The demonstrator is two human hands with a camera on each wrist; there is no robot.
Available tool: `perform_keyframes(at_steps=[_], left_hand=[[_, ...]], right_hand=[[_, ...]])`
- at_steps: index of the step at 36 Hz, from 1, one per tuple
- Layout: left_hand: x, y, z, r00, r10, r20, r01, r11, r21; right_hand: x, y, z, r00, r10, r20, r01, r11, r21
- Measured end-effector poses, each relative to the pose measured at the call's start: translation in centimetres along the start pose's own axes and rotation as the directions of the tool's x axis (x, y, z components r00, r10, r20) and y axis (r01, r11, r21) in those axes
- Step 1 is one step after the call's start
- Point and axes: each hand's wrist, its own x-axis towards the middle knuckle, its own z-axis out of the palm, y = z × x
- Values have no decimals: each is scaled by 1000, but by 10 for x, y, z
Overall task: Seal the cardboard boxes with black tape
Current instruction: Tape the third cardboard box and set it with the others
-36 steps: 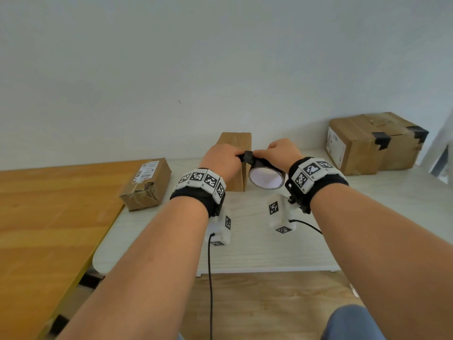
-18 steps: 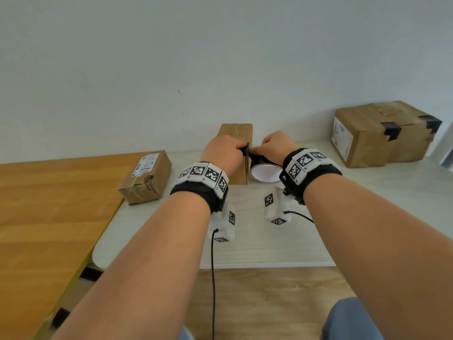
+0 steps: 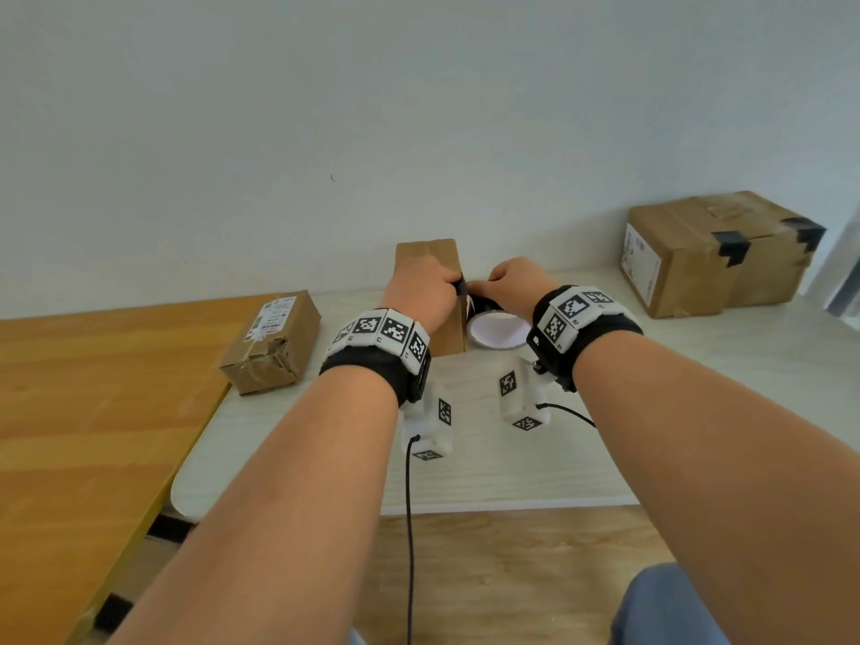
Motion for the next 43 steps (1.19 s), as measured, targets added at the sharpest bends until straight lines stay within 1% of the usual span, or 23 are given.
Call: perform_keyframes(at_steps=[3,8,11,15,19,24,27,31,36,39,43], left_hand=[[1,-4,-2,1000,-18,-8,17,999,-50],[4,-5,1,994,-53,-95,41,992,-118],[6,-5,3,991,-55,-121,41,992,-121],[4,-7,7,989,-26,-148,11,995,-99],[4,-7,8,988,-18,-152,3,995,-99],[5,-9,10,993,-12,-117,1,996,-92],[4,-8,11,993,-14,-118,4,997,-83],[1,-4,12,990,-26,-138,14,996,-84],[-3,3,16,981,-32,-192,12,994,-107],[-4,8,19,978,-43,-205,18,993,-120],[-2,18,21,979,-49,-196,19,988,-150]], right_hand=[[1,1,-2,1000,17,-9,-17,1000,26],[5,3,-7,1000,30,-3,-30,998,62],[7,-2,-4,1000,17,12,-18,1000,13],[9,-8,0,1000,3,31,-2,1000,-28],[10,-7,1,1000,-11,21,11,999,-46],[8,-4,4,999,-39,-1,39,998,-42],[7,0,5,998,-61,-12,60,998,-23],[4,4,8,995,-74,-70,73,997,-11],[0,14,0,972,-15,-232,26,999,44],[-4,24,-12,973,5,-232,9,998,59],[-12,40,-28,970,41,-240,-42,999,2]])
